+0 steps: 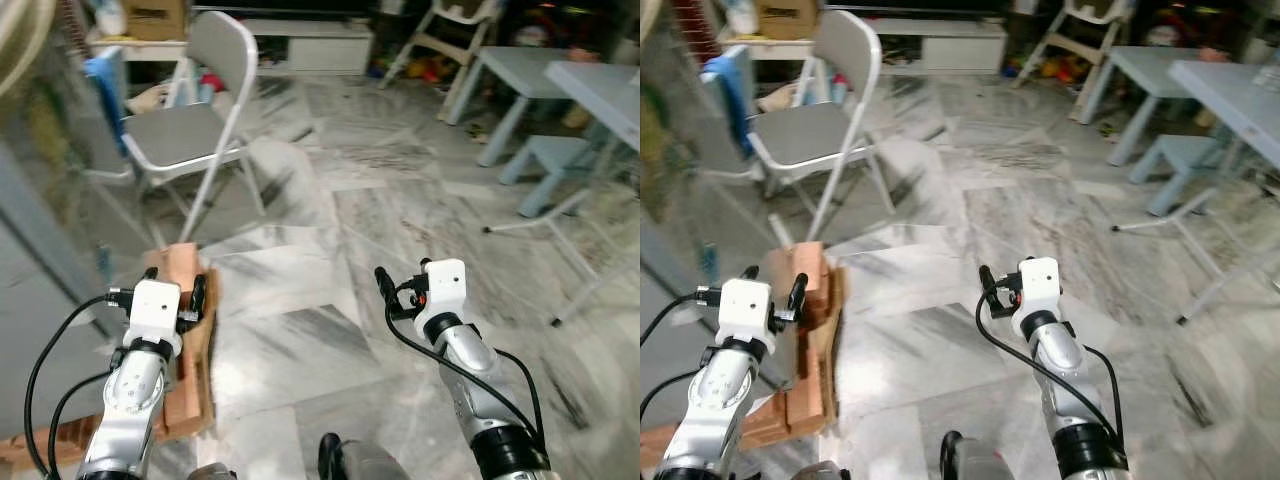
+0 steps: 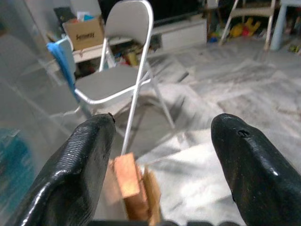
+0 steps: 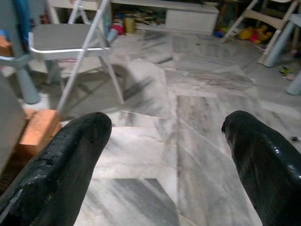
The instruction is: Restocking fridge
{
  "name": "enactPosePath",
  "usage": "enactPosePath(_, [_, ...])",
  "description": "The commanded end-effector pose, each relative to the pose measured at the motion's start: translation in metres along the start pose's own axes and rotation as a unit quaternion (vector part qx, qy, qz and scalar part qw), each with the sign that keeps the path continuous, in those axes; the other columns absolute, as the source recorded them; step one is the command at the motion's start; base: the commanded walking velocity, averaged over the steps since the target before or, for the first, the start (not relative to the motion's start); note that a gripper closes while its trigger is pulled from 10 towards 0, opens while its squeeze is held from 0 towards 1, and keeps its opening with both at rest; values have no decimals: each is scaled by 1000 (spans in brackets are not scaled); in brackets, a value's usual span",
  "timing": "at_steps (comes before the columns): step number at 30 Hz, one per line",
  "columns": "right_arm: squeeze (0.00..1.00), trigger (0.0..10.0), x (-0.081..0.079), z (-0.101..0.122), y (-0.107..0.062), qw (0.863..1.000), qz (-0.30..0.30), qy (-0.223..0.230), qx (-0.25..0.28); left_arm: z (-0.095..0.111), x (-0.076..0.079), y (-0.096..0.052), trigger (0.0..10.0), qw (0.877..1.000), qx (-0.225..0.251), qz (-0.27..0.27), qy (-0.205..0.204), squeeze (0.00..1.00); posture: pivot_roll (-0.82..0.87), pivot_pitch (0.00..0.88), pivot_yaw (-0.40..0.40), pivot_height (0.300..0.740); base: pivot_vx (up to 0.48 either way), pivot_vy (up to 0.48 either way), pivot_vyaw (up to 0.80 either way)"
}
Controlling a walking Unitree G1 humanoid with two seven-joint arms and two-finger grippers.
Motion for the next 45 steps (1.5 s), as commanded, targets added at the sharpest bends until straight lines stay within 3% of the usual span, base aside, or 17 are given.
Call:
enactPosePath(1, [0, 10000, -1, 5, 2, 1000, 5, -5, 4, -12, -12, -3, 10000, 1000, -21, 20, -1, 0, 155, 9, -77, 740, 0, 0, 0])
enactPosePath(7, [0, 10000, 1, 3, -1, 1000, 5, -10, 1, -15, -14, -5, 10000, 999, -31, 26, 1, 0, 153, 13, -72, 740, 0, 0, 0])
enactPosePath(14, [0, 10000, -11, 5, -2, 999, 38, -26, 7, -29, -25, -10, 10000, 995, -60, 76, 1, 0, 156, 17, -75, 740, 0, 0, 567])
enactPosePath(20, [0, 10000, -9, 5, 0, 999, 35, -24, 5, -28, -29, -2, 10000, 995, -60, 80, 3, 0, 154, 17, -76, 740, 0, 0, 395])
enactPosePath(26, [0, 10000, -8, 5, 0, 999, 33, -25, 3, -20, -23, 13, 10000, 997, -47, 57, -5, 0, 149, 19, -79, 740, 0, 0, 0])
enactPosePath(38, [0, 10000, -5, 2, -5, 999, 29, -27, -2, -16, -38, 38, 10000, 996, -48, 78, 3, 0, 126, 35, -79, 740, 0, 0, 0])
enactPosePath(43, [0, 10000, -4, 5, -5, 999, 33, -32, 1, -12, -39, 42, 10000, 996, -37, 78, -10, 0, 120, 34, -76, 740, 0, 0, 0])
enactPosePath(45, [0, 10000, 0, 7, -5, 999, 28, -30, 5, -15, -40, 34, 10000, 996, -38, 82, -16, 0, 118, 31, -71, 740, 0, 0, 0])
Point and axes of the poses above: a point about 5 cm out from each wrist's last joint towards the gripper, its own y axis pointing out of the wrist towards the gripper, its own z axis along the axis of the wrist's last joint, x = y × z, the point moved 4 cm from there along y, pointing out of the wrist towards the gripper, and after that the axes turned 15 degrees about y, right-handed, at the moved point
